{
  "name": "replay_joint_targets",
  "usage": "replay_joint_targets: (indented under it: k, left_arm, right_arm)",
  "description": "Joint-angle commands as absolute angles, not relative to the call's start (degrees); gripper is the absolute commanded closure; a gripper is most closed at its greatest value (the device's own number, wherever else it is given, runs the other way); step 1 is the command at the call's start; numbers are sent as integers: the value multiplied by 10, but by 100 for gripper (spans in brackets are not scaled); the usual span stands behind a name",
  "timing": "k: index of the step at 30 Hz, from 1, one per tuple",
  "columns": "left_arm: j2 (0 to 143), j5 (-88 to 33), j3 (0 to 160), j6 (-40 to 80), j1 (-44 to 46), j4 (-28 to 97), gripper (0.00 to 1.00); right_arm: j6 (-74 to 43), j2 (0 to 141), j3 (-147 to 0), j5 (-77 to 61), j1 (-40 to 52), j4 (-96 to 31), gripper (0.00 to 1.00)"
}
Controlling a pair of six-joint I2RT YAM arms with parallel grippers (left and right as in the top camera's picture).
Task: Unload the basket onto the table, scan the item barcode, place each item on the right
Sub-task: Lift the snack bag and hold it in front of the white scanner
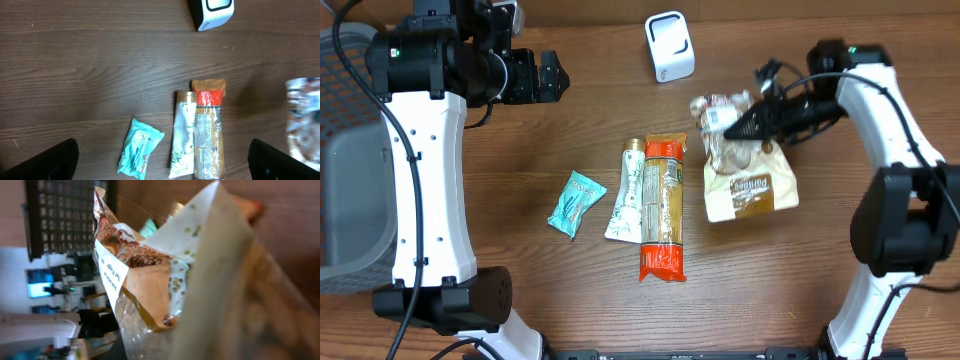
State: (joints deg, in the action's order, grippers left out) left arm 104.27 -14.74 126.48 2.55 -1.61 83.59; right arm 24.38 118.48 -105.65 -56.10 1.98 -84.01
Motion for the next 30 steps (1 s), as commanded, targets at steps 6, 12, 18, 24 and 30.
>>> replay_joint_targets:
  k: [6,12,18,24,30]
  left_arm:
    - [1044,-146,1267,13,-16,835,0]
    - [1044,-146,1267,13,-16,835,0]
    - [1044,-146,1267,13,-16,835,0]
    - [1044,-146,1267,13,-16,835,0]
    - [1044,-146,1267,13,-16,835,1]
  right_arm:
    - [311,1022,-1108,-525,59,-800,96]
    - [258,994,-1108,-521,72,-757,96]
    - [96,994,-1108,-312,100,-666,97]
    - [75,1020,-1108,44,187,-536,96]
    - [161,1087,-1107,238,231,-388,96]
